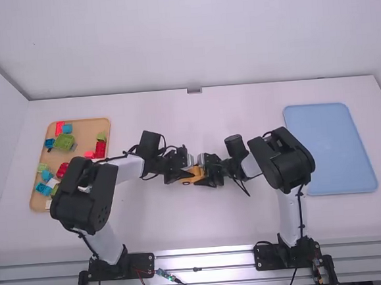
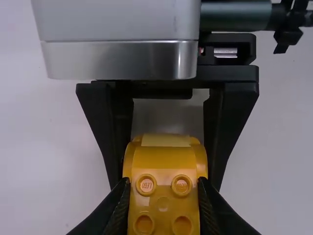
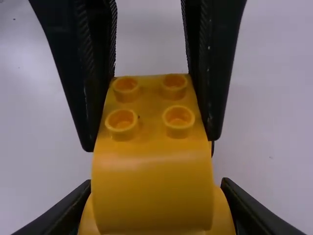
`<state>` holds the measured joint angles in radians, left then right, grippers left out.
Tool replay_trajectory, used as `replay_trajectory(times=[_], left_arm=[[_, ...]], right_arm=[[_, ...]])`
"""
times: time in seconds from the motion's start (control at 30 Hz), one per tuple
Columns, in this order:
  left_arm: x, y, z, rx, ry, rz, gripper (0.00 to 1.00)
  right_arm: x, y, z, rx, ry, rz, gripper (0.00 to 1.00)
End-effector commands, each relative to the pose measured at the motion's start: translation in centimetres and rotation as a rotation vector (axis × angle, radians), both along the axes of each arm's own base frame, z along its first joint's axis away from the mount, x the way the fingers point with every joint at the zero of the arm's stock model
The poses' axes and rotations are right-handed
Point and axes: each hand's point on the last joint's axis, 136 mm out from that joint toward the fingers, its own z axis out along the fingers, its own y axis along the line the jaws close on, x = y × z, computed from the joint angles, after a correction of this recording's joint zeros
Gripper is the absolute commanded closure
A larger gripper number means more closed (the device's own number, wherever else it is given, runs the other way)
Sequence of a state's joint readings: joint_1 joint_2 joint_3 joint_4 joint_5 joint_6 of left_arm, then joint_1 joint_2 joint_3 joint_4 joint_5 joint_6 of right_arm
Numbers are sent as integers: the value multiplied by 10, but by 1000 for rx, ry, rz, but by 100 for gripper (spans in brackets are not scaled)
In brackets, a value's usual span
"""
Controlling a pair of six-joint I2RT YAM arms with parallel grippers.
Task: Assemble lego blocks to make yellow taxi
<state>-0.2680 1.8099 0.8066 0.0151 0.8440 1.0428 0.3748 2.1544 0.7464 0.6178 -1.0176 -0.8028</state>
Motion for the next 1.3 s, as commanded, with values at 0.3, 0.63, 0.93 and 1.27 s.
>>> replay_trajectory(times=[0.3, 0.63, 0.93, 1.27], left_arm=[[-32, -2, -26, 63, 81, -48, 98], [-31, 8, -40, 147, 106, 11, 98], [-32, 12, -49, 165, 82, 44, 98], [-23, 4, -35, 136, 89, 24, 13]], right_arm=[[1, 0, -4, -3, 25, -10, 44], [3, -3, -4, -3, 25, -19, 45], [4, -2, -3, -1, 23, -18, 45], [5, 0, -3, -13, 52, -3, 45]])
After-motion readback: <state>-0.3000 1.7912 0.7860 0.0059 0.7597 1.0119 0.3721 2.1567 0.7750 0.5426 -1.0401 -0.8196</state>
